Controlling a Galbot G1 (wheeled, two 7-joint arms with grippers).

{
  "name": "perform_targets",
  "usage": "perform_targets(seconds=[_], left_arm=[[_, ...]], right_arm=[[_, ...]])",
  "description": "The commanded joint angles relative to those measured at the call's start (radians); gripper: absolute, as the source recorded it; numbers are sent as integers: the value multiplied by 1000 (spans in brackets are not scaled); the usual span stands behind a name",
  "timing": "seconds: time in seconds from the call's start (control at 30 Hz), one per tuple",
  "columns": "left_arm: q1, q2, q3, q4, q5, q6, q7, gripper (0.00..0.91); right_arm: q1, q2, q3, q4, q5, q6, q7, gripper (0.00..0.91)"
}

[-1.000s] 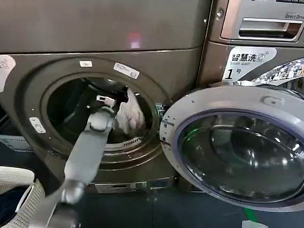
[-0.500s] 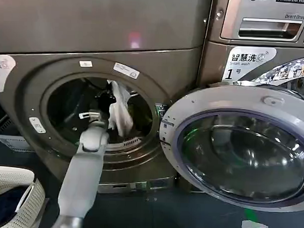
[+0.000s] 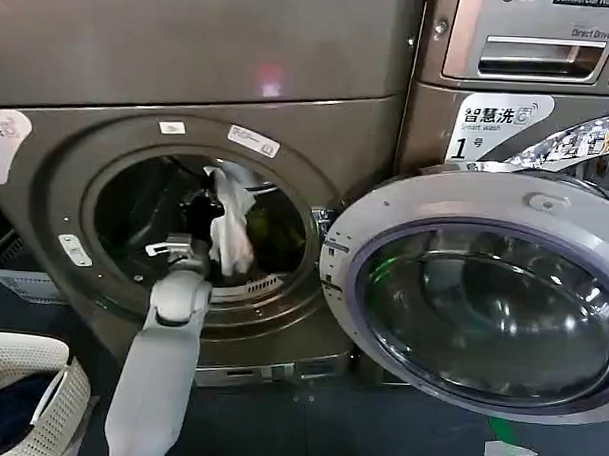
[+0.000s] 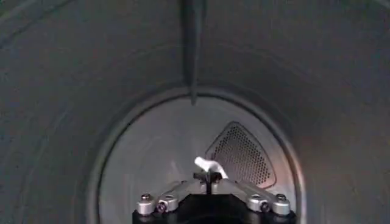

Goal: Grasp the clothes from the dryer.

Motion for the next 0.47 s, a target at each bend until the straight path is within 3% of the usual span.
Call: perform_targets(seconds=[0.03, 0.47], left_arm=[[12, 2, 0, -6, -2, 16, 13, 0], [11, 6, -1, 6, 7, 24, 42, 0]], right_arm=[[0, -2, -1, -1, -5, -1, -1, 907], [-2, -6, 0, 3, -10, -5, -6, 907]])
